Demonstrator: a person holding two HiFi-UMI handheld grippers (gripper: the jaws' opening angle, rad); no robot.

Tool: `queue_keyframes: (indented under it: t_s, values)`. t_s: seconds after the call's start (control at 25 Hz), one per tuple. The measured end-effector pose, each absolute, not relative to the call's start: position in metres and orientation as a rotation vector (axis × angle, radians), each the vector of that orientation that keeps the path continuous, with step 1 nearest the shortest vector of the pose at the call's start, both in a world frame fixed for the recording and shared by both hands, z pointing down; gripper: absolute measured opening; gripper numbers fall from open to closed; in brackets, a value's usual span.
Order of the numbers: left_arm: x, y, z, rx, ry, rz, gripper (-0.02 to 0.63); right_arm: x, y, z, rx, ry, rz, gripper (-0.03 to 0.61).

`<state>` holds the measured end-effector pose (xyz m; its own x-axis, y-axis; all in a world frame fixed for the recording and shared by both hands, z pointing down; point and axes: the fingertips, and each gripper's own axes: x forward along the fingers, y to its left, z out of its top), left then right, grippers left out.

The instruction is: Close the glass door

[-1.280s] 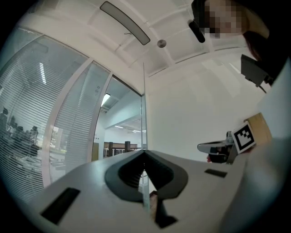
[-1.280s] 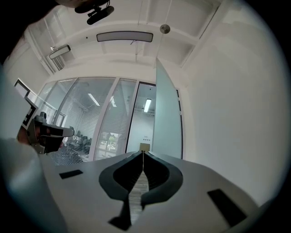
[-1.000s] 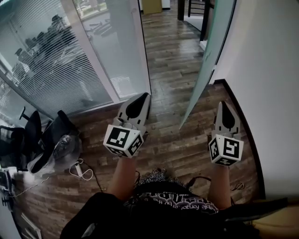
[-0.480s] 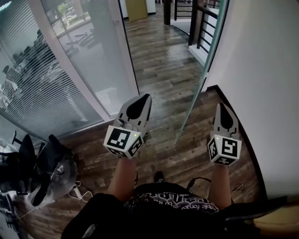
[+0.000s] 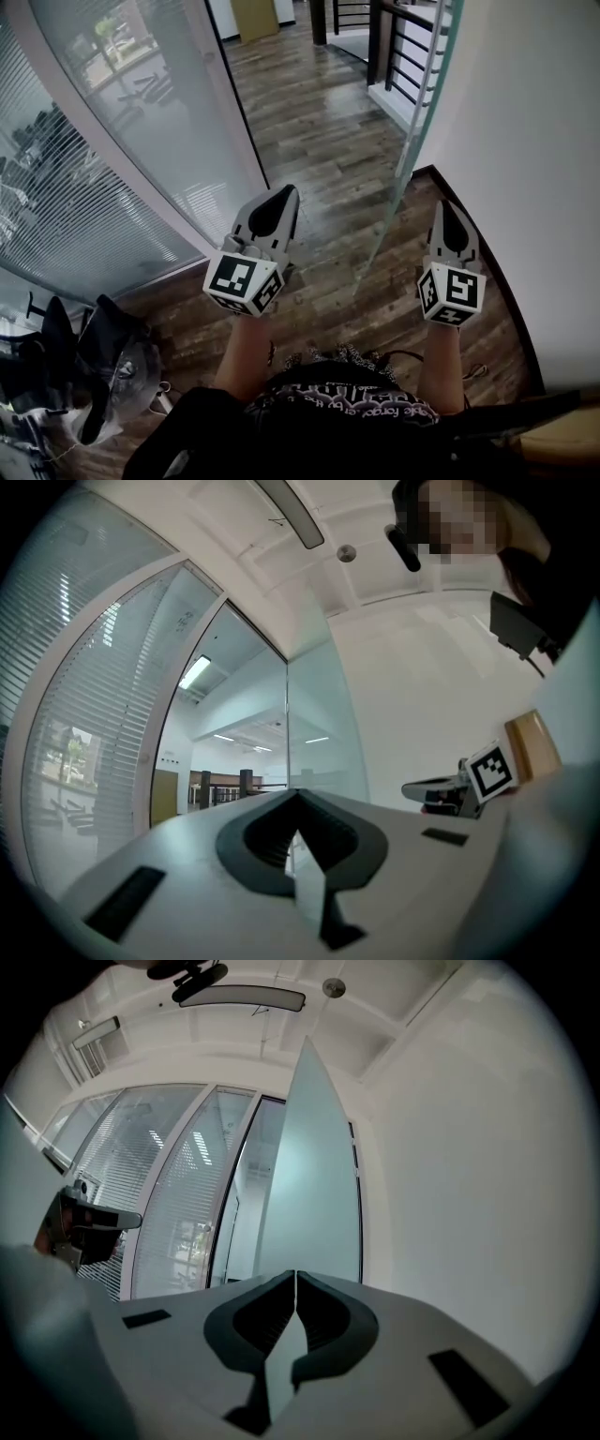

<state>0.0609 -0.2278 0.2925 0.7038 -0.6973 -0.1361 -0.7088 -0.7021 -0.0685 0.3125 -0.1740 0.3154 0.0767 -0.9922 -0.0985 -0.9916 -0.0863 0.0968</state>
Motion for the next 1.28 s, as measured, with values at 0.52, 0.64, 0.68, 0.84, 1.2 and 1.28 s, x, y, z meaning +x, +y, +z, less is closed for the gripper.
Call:
queue_keyframes:
  t_s: [0.52, 0.64, 0.68, 0.84, 1.2, 1.28]
  values:
    - [0.081, -0.268, 0.283, -2.692, 1.367, 0.161, 0.003, 0.33, -0.259, 0.336, 1.933, -2.352, -0.138, 0.006]
    - [0.08, -0.271, 0.284, -2.661, 1.447, 0.168, 0.003, 0.324, -0.273, 0.358, 1.671, -2.496, 0.004, 0.03]
    - [0.08, -0.27, 0.284, -2.648, 1.473, 0.167, 0.003, 0.323, -0.277, 0.364, 1.593, -2.527, 0.03, 0.061]
    - [0.079, -0.268, 0.286, -2.6, 1.566, 0.165, 0.003, 0.327, -0.297, 0.38, 1.382, -2.582, 0.063, 0.126]
    - [0.069, -0.247, 0.291, -2.456, 1.766, 0.14, 0.003, 0.312, -0.321, 0.393, 1.15, -2.645, 0.035, 0.135]
    - [0.066, -0.241, 0.29, -2.428, 1.799, 0.126, 0.003, 0.312, -0.325, 0.392, 1.15, -2.645, 0.047, 0.137]
